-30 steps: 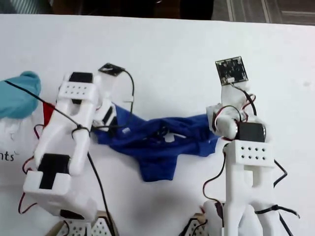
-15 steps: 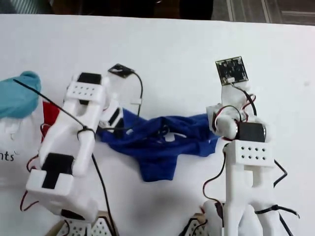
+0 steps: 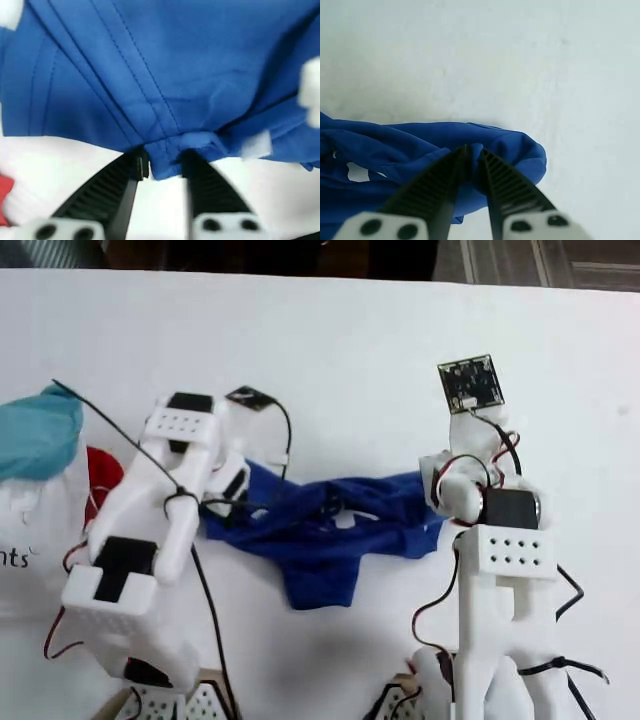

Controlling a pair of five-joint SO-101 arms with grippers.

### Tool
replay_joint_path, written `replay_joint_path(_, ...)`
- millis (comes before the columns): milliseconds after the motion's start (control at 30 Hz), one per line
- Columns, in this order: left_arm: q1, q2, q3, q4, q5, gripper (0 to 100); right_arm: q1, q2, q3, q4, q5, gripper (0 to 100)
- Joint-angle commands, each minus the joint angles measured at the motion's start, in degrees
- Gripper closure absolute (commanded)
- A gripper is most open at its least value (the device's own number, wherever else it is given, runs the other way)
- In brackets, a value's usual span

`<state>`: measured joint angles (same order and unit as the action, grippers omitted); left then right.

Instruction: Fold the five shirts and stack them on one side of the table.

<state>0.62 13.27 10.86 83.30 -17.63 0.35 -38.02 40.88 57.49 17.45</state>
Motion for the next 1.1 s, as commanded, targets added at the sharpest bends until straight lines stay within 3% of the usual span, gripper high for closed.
replay_joint_path(0, 0.26, -0.44, -0.84, -0.18, -0.62, 97, -0.13, 0.13, -2.55, -0.92, 0.35, 97.8)
replay_joint_path(267, 0.09, -2.37, -0.92, 3.43, -0.70, 97, -0.13, 0.22, -2.55, -1.27, 0.35, 97.8)
replay_joint_path(467, 0.09, -17.32, -3.38, 3.60, -1.76, 97, -0.57, 0.31, -3.78, -5.41, -1.23, 97.8)
replay_joint_path(900, -4.40, -35.96, -18.86, 3.08, -3.43, 97, -1.01, 0.40, -40.09, 4.70, -2.73, 97.8)
replay_joint_path(1067, -5.01, -41.23, -20.97, 3.16, -3.43, 97, -1.01, 0.31, -51.52, 7.34, 1.67, 97.8)
